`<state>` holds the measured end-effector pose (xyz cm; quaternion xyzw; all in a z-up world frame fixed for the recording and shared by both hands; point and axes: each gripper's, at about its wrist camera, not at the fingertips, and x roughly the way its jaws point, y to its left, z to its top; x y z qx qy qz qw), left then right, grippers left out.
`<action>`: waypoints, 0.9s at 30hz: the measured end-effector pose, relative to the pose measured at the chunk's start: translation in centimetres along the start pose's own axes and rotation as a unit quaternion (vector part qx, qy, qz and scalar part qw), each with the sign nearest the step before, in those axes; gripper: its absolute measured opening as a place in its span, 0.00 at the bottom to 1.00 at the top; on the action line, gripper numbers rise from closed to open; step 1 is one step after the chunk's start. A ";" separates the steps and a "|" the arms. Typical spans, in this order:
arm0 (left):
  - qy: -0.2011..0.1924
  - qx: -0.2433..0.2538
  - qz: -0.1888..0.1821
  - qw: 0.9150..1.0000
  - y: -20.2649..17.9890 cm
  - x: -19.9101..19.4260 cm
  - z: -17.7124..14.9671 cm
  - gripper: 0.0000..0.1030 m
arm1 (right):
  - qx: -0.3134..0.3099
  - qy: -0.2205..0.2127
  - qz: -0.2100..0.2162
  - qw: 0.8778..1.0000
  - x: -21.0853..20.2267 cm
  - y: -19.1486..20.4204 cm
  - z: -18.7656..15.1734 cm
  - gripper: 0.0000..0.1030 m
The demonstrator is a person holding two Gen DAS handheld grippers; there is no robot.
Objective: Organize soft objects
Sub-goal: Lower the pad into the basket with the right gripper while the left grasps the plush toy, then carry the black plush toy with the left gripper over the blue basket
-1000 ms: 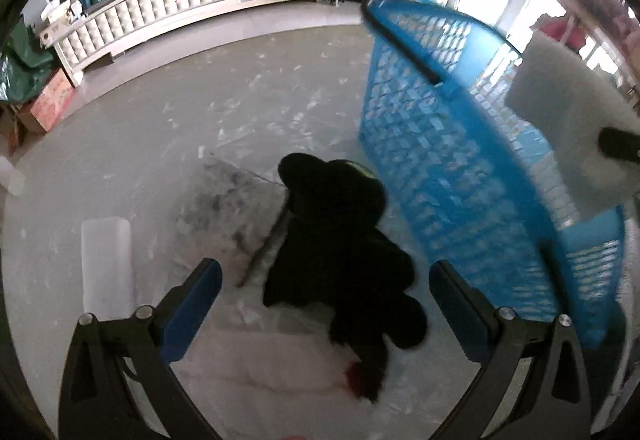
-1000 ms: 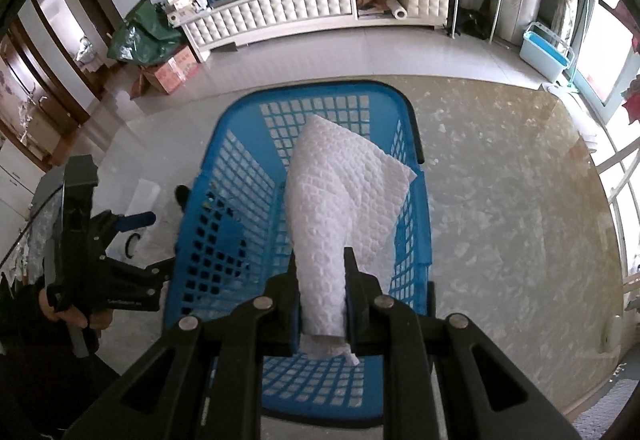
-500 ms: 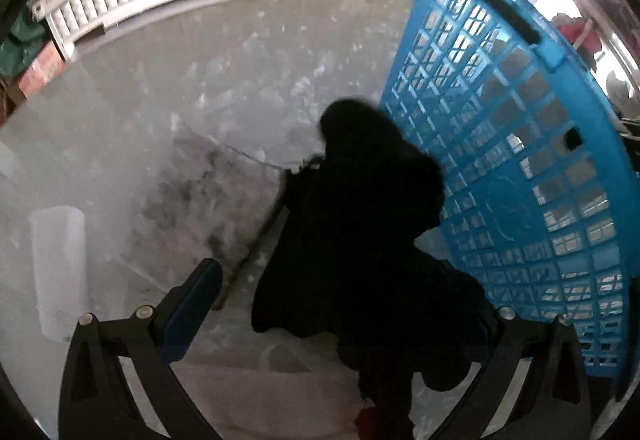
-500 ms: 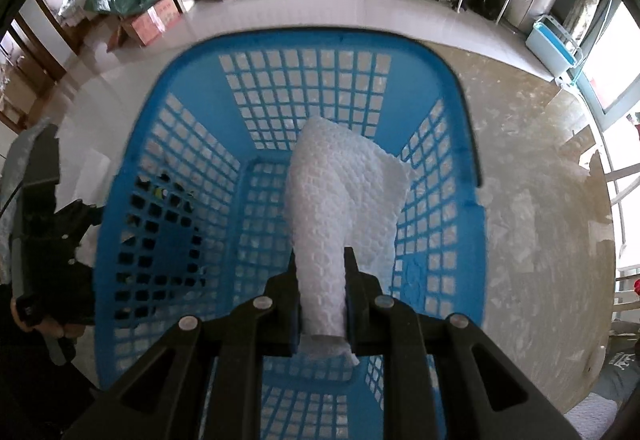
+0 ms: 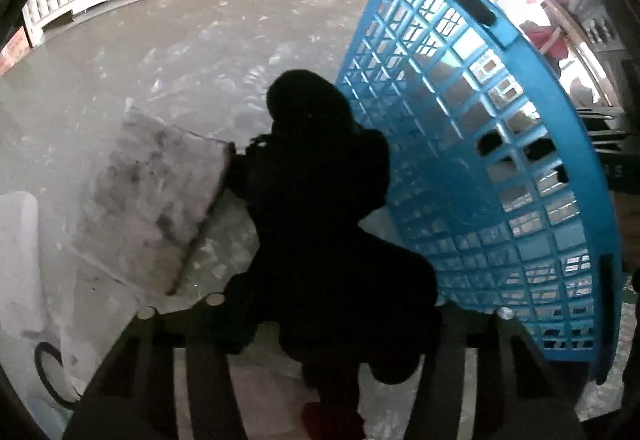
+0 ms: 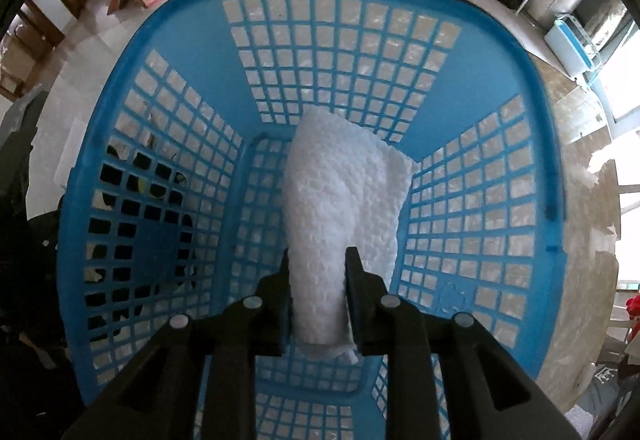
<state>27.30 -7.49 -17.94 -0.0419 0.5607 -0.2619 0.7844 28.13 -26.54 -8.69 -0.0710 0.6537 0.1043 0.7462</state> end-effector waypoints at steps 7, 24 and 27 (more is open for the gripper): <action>-0.009 0.023 0.011 1.000 -1.7 -1.0 -1.4 0.34 | -0.001 -0.002 0.037 0.999 -0.8 0.1 0.3 0.75; -0.055 0.035 0.034 0.997 -2.4 -7.7 -0.9 0.31 | 0.000 -0.063 0.008 0.998 -5.1 0.7 -3.2 0.95; -0.067 0.037 0.038 0.996 -3.0 -9.9 -1.5 0.31 | 0.005 -0.080 -0.009 0.997 -6.1 0.2 -4.5 0.95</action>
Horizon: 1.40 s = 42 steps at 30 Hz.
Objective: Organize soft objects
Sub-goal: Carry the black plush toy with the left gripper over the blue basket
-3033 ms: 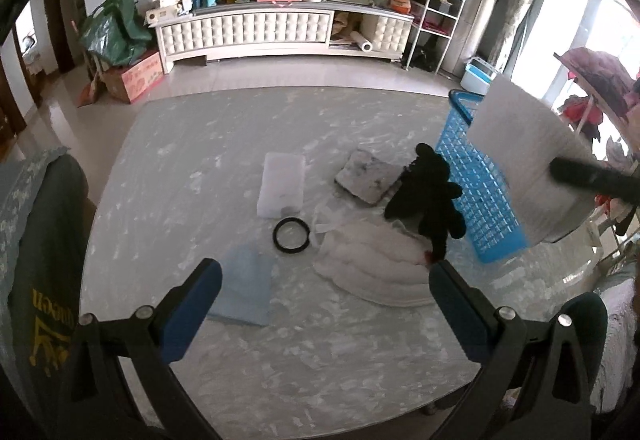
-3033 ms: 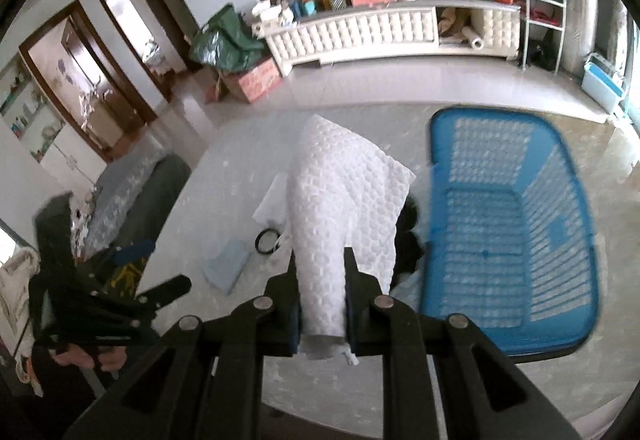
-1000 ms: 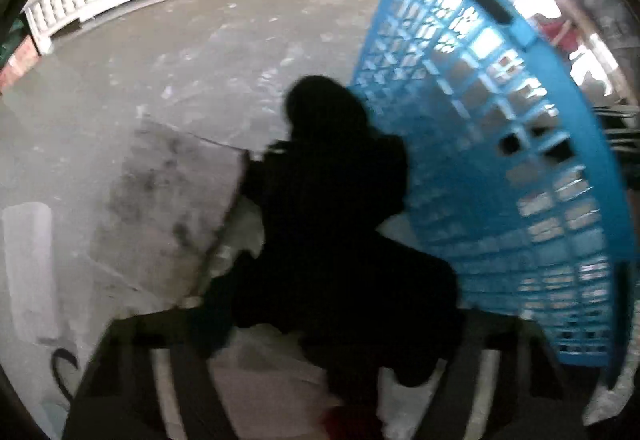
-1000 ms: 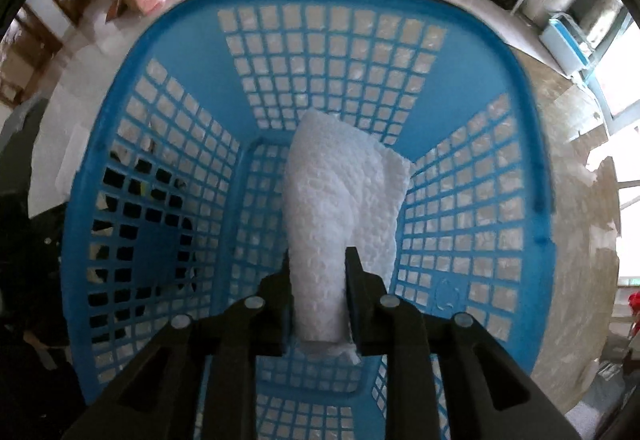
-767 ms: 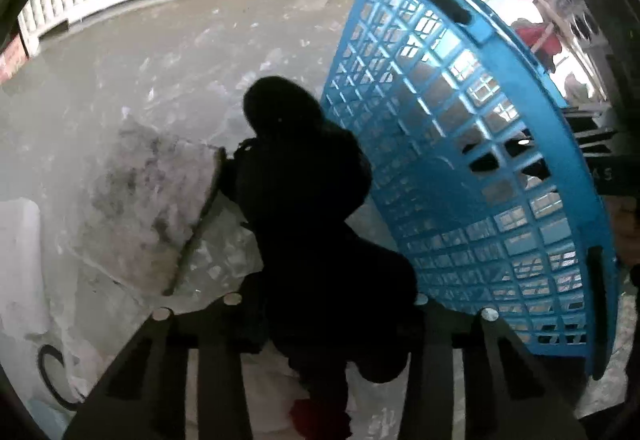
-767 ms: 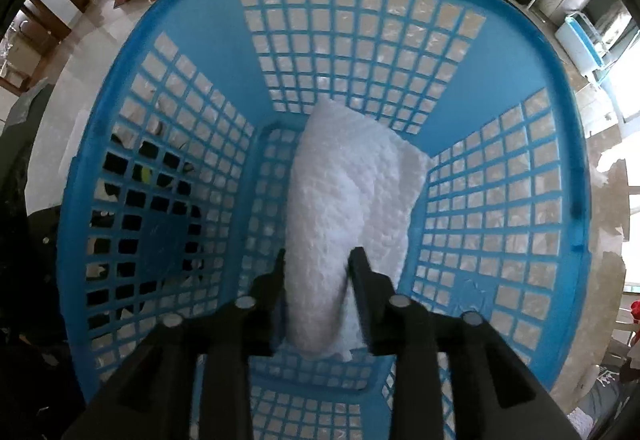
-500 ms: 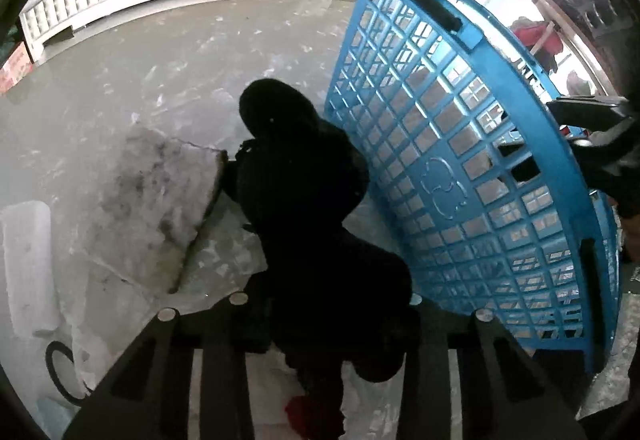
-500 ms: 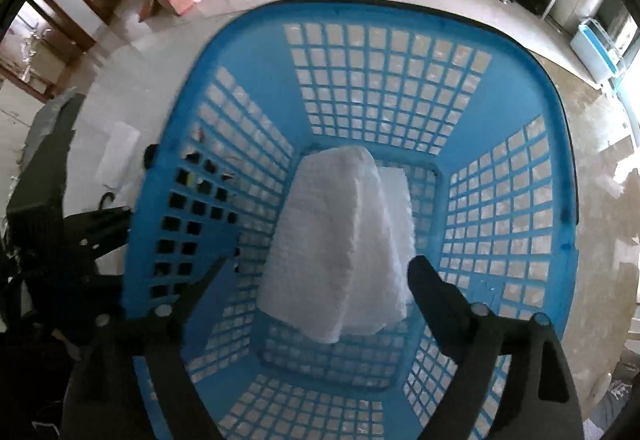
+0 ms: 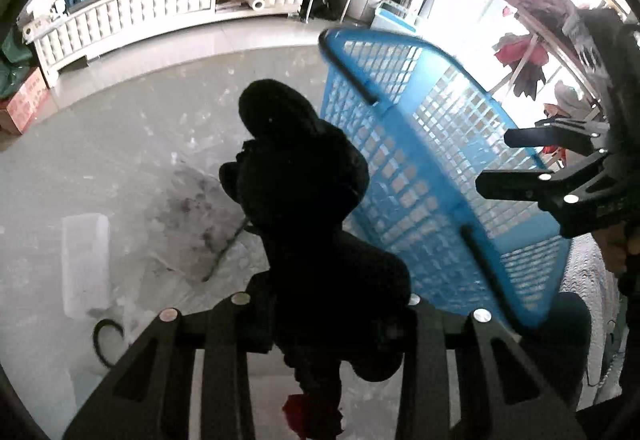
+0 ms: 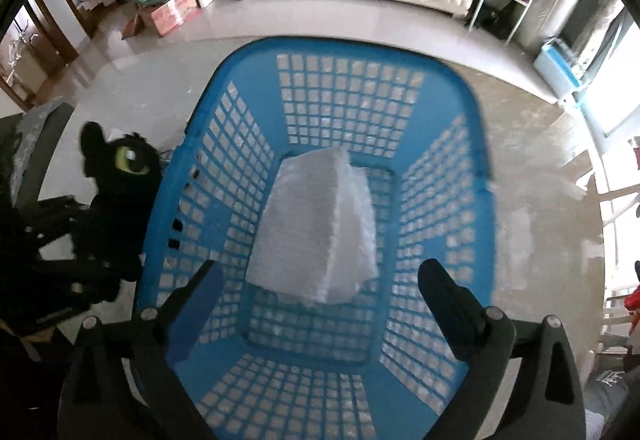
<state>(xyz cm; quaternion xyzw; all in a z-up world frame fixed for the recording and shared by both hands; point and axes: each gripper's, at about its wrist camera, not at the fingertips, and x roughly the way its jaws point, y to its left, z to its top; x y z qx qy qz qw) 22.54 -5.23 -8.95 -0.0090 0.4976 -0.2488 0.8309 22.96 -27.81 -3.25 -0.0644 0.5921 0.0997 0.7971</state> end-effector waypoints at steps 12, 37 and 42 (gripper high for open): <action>-0.045 0.018 0.029 0.998 -3.2 -7.2 -0.8 0.32 | 0.041 -0.071 -0.033 0.996 -6.1 -1.2 -5.6 1.00; -0.053 0.121 0.069 0.989 -13.2 -6.7 2.4 0.32 | 0.111 -0.159 -0.011 0.981 -9.1 -3.3 -10.5 1.00; -0.032 0.139 0.065 0.988 -14.4 -4.1 3.5 0.33 | 0.126 -0.161 -0.011 0.979 -8.8 -4.4 -10.8 1.00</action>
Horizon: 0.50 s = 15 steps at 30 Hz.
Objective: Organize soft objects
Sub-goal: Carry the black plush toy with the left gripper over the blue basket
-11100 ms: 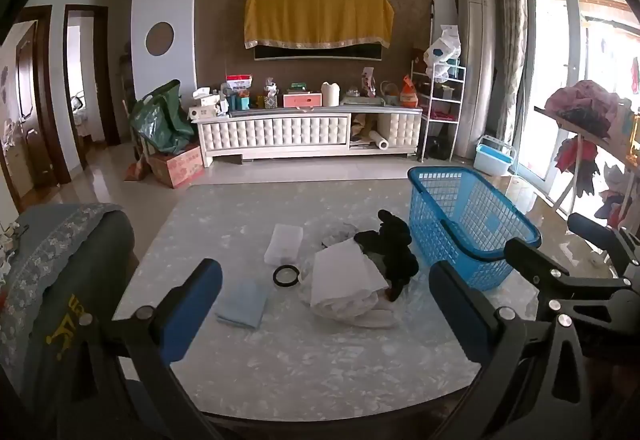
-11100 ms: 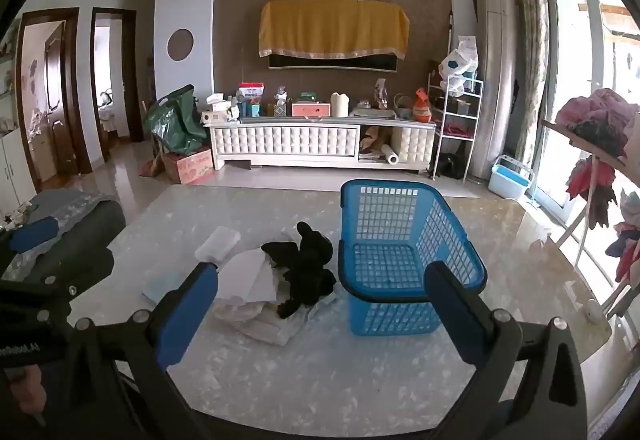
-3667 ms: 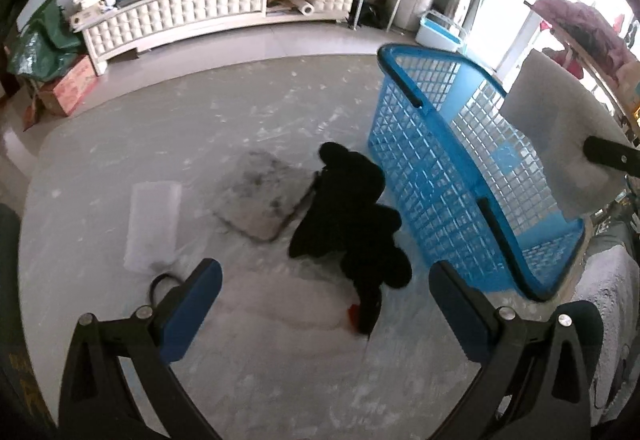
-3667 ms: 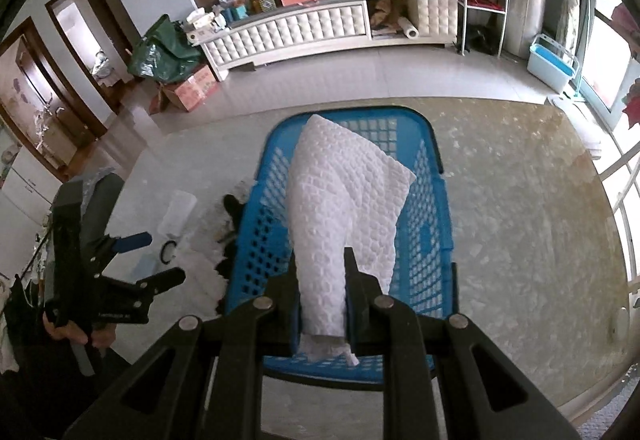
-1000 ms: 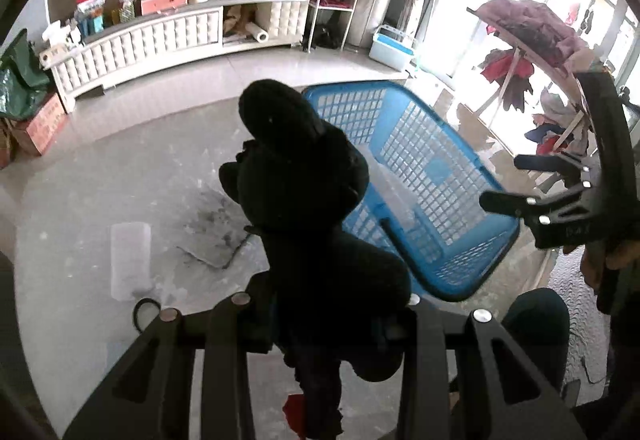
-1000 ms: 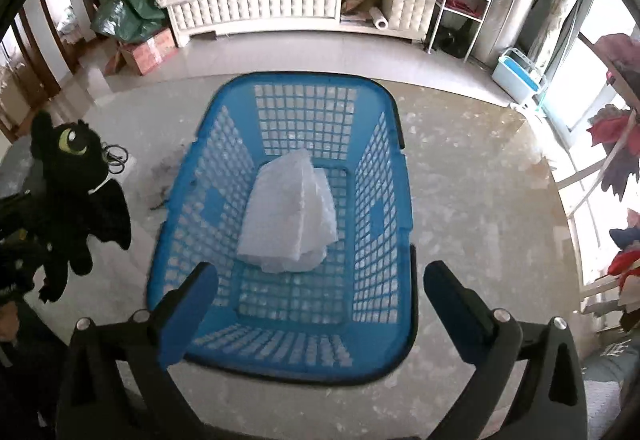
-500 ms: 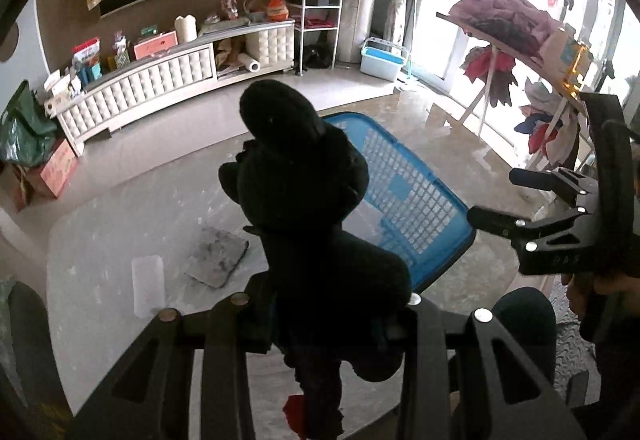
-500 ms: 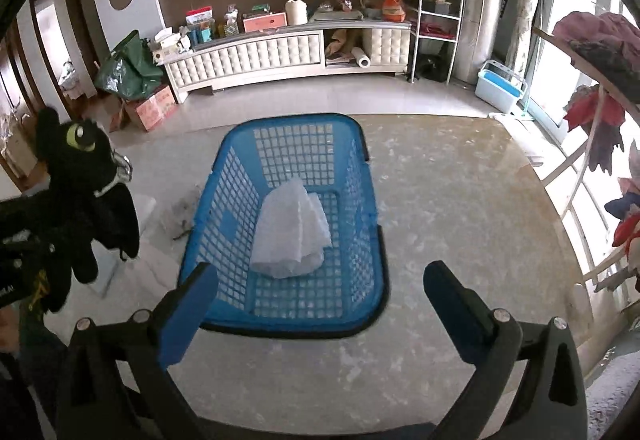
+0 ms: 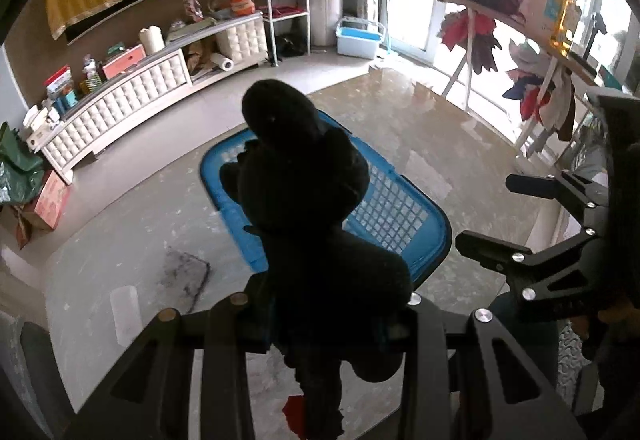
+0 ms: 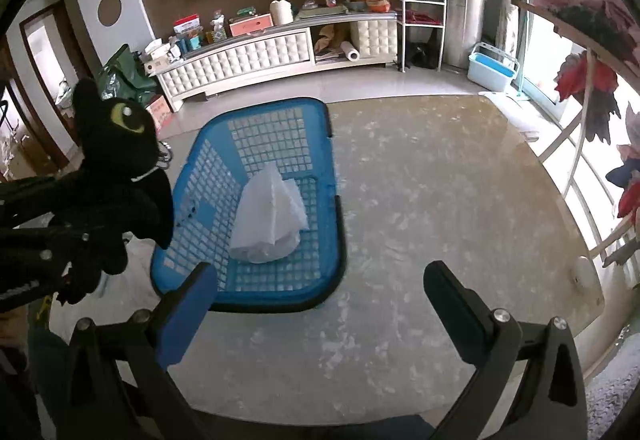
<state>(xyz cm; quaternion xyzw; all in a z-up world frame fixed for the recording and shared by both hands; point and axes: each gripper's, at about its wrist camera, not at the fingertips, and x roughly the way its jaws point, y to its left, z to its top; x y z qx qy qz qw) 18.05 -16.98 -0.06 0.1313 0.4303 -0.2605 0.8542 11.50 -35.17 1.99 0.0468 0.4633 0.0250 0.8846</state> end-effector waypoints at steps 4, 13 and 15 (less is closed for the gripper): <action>0.011 0.011 -0.008 1.000 -0.7 1.8 0.6 0.33 | 0.008 0.001 -0.005 1.000 0.1 -0.6 -0.1 1.00; 0.055 0.024 -0.021 0.998 -1.4 7.1 1.5 0.33 | 0.029 0.010 -0.006 0.999 1.7 -1.7 0.0 1.00; 0.064 0.026 -0.024 0.997 -1.4 8.2 1.8 0.33 | 0.031 0.014 -0.006 0.999 2.1 -1.8 0.0 1.00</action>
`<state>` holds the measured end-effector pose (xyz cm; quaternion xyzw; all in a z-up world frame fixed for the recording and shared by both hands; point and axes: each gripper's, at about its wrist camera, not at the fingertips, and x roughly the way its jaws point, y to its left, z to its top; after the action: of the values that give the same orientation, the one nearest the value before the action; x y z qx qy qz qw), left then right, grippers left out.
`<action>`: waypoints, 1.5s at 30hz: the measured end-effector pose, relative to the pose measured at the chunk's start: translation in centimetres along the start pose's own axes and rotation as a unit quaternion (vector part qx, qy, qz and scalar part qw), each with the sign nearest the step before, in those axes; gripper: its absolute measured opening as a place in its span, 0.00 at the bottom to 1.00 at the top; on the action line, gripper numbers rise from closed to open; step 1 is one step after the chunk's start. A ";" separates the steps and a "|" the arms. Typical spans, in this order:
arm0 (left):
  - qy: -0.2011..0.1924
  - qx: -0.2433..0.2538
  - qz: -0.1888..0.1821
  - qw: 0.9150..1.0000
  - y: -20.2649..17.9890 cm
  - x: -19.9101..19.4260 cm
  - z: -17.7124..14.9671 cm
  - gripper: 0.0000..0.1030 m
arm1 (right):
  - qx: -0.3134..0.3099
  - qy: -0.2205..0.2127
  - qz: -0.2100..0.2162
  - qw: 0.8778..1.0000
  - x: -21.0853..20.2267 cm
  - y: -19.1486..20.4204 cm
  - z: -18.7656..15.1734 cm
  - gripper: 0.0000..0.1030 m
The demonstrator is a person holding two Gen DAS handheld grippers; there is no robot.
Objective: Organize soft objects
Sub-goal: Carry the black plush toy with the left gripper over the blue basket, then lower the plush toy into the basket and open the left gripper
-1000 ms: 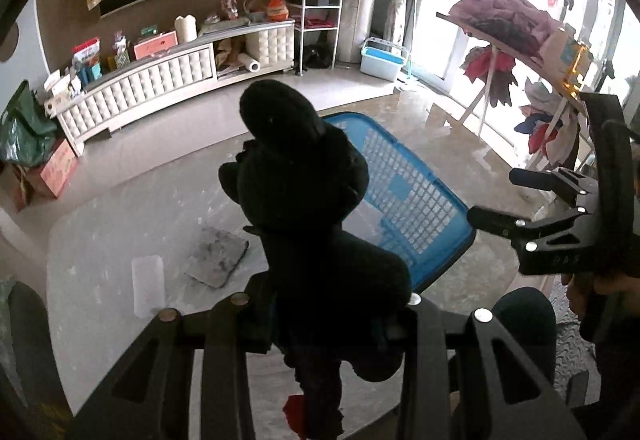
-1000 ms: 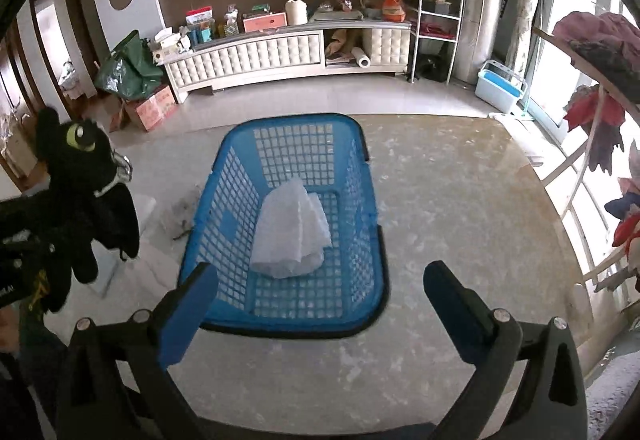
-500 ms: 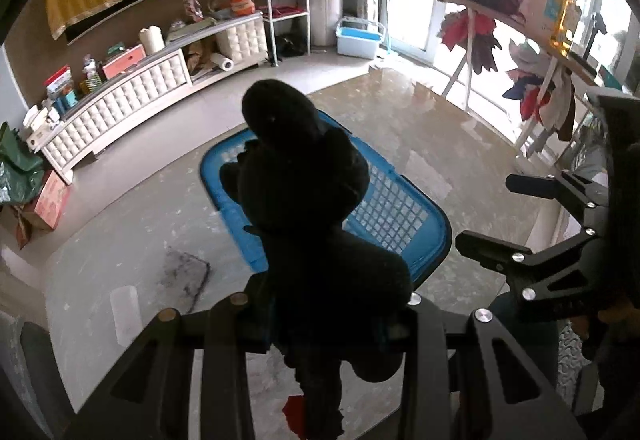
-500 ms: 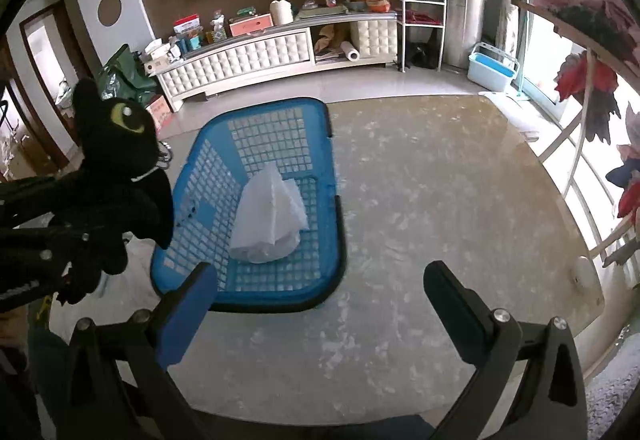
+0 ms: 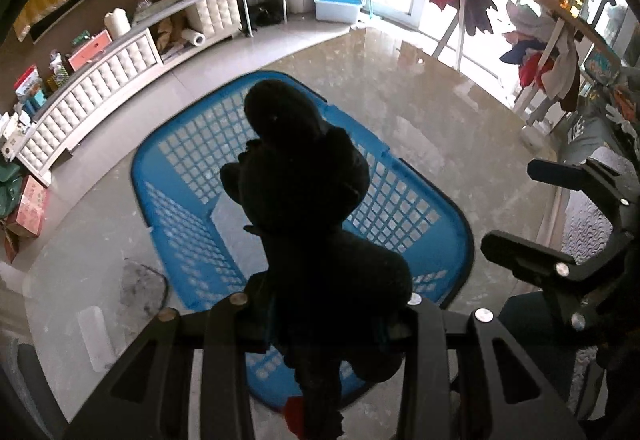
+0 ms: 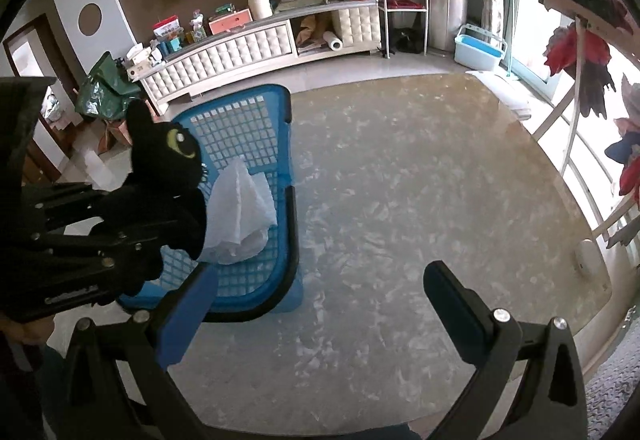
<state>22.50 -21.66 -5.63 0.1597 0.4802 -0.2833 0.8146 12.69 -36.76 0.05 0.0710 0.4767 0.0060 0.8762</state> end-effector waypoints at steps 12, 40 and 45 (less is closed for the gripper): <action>0.046 0.010 -0.012 0.999 -0.5 4.8 1.3 0.33 | 0.012 0.017 0.004 1.000 1.6 -0.9 0.1 1.00; 0.087 0.024 -0.010 0.996 -1.2 7.2 1.9 0.50 | 0.029 0.034 0.015 0.999 2.9 -2.0 1.0 1.00; 0.077 0.021 0.014 0.997 -0.7 6.3 1.9 0.69 | 0.029 0.035 0.017 0.999 2.7 -1.9 1.0 1.00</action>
<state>25.75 -25.13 -10.15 0.2049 0.5328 -0.2693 0.7756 14.90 -38.52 -1.94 0.1046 0.5061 0.0097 0.8561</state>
